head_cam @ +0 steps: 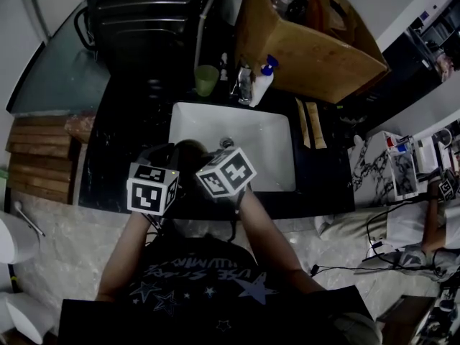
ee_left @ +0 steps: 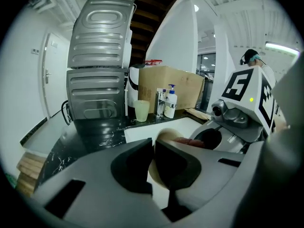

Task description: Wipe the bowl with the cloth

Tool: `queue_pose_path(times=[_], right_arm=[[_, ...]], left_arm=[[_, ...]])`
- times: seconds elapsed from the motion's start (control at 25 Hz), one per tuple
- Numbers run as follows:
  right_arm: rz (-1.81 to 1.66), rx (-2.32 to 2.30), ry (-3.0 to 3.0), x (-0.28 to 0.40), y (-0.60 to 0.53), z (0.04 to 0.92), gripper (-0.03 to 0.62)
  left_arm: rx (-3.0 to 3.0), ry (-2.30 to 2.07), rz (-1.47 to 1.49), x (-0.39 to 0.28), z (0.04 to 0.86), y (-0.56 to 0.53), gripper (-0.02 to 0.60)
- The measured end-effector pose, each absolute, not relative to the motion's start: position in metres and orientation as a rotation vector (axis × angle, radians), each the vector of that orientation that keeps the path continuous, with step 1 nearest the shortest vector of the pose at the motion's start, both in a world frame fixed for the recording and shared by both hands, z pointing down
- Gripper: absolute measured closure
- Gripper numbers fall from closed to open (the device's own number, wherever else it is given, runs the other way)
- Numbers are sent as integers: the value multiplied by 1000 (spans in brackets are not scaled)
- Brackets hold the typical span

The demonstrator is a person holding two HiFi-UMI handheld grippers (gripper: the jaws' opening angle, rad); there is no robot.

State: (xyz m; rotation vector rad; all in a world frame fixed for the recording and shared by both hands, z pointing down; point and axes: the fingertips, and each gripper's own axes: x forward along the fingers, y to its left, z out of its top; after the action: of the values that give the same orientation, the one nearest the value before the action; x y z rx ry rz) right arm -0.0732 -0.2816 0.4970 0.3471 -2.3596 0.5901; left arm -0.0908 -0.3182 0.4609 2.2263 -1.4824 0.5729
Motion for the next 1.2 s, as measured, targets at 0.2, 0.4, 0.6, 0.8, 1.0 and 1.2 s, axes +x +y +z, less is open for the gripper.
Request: queue_pose_path(times=[0.2,0.4,0.6,0.8,1.0,1.2], right_arm=[[726,344,-2436,-88,-281,491,539],[878,345,-2511,-97,-284,483,539],[894,408,-2549,-94,-295,476,539],[858,434,-2578,-91,-298,472,539],[822,472,-2697,-80,-302,443,539],[636,576,-2778,-46,-314,411,538]], left_arm=[[2217,-1495,551,-100,457,-316,558],[2199,-1485,531,-109,459,-311,558],[2196,-1487,511,-116,460,-312,558],[2157,-1483,505,-127,470,-312,558],[2119,-1489,489,-140,476,-315,560],[2057,-1500,427,-164,477,-317,560]])
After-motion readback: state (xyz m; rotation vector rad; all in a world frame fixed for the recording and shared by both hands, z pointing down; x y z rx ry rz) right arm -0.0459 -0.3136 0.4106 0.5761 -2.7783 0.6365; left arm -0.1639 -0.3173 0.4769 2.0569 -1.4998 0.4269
